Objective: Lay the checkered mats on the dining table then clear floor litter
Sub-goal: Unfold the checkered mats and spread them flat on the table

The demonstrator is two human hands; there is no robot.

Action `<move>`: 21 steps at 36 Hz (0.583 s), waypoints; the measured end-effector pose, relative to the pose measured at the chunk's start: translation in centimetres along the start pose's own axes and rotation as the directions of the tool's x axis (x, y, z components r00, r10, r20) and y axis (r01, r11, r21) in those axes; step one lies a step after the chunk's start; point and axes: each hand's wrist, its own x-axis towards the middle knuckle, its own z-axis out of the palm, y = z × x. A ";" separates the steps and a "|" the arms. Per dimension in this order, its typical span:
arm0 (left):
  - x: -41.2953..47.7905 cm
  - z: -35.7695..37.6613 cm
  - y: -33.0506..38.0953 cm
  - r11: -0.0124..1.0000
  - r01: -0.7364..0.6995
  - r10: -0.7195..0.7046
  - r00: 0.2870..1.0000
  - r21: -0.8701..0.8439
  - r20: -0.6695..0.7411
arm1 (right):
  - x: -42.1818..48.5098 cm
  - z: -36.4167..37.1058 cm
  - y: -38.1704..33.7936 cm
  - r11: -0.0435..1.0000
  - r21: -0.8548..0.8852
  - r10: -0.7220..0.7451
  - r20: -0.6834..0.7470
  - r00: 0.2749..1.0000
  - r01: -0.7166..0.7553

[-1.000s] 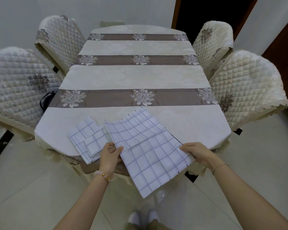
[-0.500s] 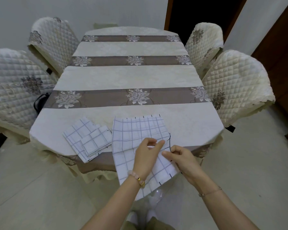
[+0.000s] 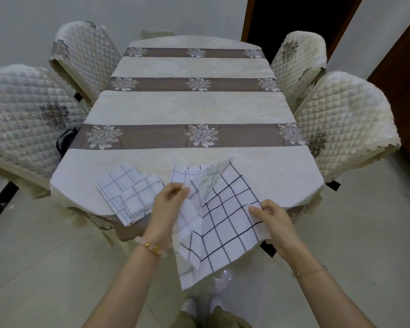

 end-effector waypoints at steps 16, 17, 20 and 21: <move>1.3 -13.4 -7.4 0.951 0.239 -0.290 0.912 -0.198 -0.289 | 3.6 -3.5 3.0 0.972 -0.131 0.176 -0.139 0.974 -0.195; 1.3 -13.7 -7.8 0.945 0.263 -0.312 0.902 -0.193 -0.299 | 3.8 -3.6 3.2 0.969 -0.132 0.188 -0.138 0.972 -0.207; 1.0 -14.4 -8.3 0.939 0.288 -0.335 0.885 -0.188 -0.322 | 4.2 -3.7 3.3 0.963 -0.170 0.192 -0.121 0.974 -0.211; 0.9 -14.5 -8.3 0.939 0.292 -0.337 0.887 -0.182 -0.315 | 4.4 -3.7 3.4 0.960 -0.181 0.194 -0.120 0.974 -0.214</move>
